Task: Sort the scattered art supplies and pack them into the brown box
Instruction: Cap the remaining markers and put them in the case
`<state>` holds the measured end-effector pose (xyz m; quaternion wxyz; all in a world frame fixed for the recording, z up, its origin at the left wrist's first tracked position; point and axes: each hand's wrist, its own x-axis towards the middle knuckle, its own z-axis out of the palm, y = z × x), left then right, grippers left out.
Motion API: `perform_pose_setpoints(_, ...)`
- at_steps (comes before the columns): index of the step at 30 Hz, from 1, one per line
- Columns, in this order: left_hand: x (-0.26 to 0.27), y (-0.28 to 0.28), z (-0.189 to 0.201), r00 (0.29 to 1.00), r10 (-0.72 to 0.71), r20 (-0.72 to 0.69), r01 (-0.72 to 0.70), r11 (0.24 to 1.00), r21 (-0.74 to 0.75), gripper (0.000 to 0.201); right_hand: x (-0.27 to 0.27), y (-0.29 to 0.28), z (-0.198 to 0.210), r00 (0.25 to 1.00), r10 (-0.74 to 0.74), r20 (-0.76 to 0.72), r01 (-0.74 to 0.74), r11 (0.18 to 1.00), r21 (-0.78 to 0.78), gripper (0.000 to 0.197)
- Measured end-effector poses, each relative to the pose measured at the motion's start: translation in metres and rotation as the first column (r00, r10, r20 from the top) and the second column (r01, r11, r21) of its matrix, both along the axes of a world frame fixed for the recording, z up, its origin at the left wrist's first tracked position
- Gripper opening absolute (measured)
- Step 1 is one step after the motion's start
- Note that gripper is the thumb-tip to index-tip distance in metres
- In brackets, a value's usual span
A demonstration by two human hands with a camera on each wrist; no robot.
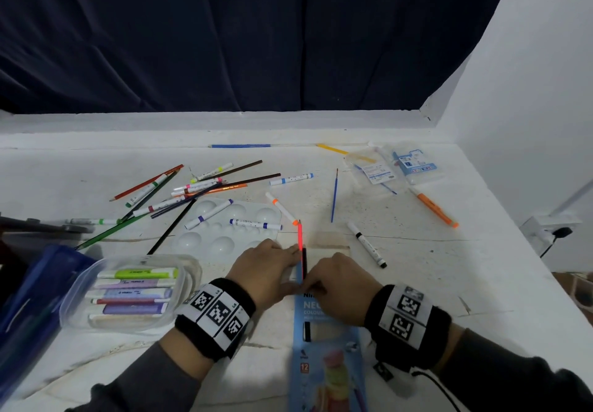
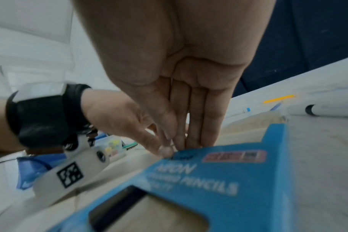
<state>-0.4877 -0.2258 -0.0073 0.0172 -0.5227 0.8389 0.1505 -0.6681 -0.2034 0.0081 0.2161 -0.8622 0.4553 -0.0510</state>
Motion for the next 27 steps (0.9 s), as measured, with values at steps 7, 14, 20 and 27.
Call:
perform_pose_setpoints(7,-0.003,0.012,0.007,0.999,0.018,0.047,-0.017,1.000,-0.026,0.037,-0.023,-0.007,0.010,0.952,-0.164,0.258,0.140,0.984,0.109,0.019)
perform_pose_setpoints(14,-0.002,0.029,0.012,0.994,-0.049,0.093,0.049,0.999,0.004,0.070,-0.060,0.016,-0.002,0.999,-0.019,-0.050,0.023,0.996,0.081,0.048)
perform_pose_setpoints(20,-0.030,0.022,0.019,0.984,-0.070,0.167,0.070,0.998,0.007,0.069,-0.080,0.005,-0.001,0.997,-0.075,-0.031,0.079,0.989,0.127,0.048)
perform_pose_setpoints(27,-0.068,-0.004,0.029,0.995,-0.012,0.096,0.017,0.999,-0.046,0.033,-0.119,-0.016,0.004,0.984,-0.172,-0.052,0.177,0.979,0.105,0.041)
